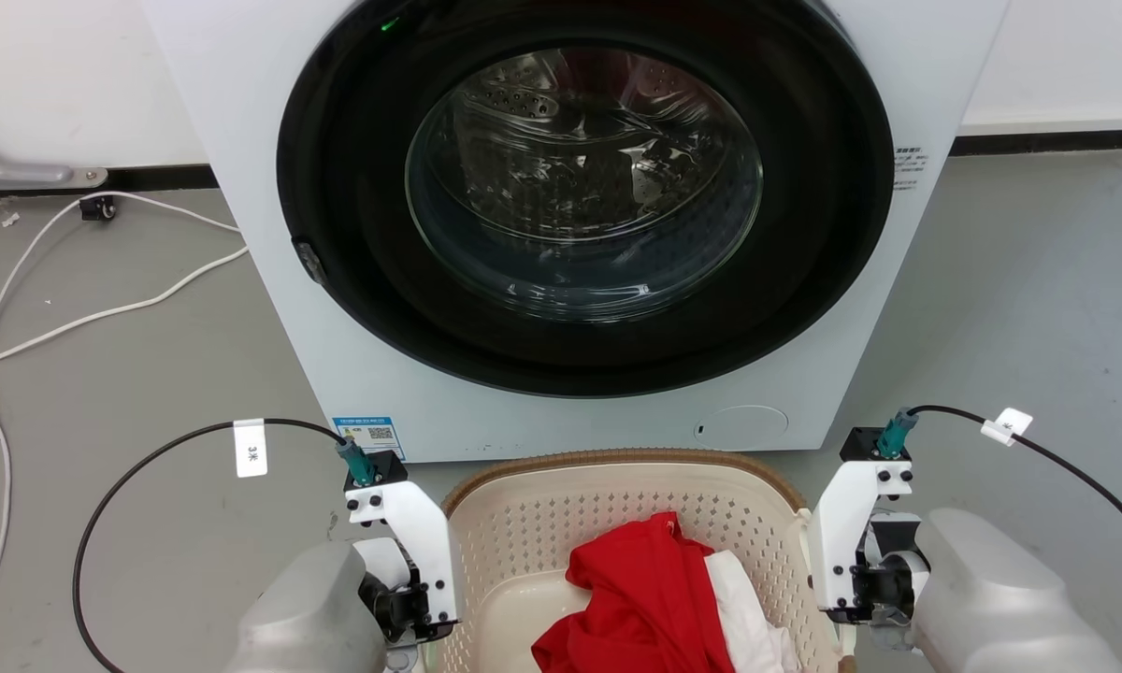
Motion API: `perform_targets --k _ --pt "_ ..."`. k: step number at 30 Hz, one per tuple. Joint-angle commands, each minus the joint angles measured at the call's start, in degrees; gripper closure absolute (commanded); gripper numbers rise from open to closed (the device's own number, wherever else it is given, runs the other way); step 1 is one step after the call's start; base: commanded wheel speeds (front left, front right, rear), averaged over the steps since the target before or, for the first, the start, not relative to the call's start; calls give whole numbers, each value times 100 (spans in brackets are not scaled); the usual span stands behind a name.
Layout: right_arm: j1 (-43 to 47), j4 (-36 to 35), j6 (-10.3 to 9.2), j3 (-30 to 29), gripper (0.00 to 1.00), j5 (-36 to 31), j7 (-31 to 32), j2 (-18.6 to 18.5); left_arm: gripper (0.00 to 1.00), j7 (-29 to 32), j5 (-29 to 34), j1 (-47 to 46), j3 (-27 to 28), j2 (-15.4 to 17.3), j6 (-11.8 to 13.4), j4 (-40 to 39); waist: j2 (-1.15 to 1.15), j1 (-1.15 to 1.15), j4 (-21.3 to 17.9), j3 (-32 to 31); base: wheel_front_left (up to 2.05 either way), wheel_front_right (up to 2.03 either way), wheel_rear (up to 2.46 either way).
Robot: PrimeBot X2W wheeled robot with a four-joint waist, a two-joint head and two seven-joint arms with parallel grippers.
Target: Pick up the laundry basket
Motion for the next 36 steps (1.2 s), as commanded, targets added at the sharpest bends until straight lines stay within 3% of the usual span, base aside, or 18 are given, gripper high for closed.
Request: perform_targets --k 1,36 --pt "-23 -28 20 9 100 -18 1 131 100 -46 -65 10 -21 -117 -80 -95 0 1 -8 4 0 0 0" --pt "-85 -15 25 -24 100 -30 67 166 100 -193 -411 -31 -365 -124 -14 -78 0 1 -24 58 0 0 0"
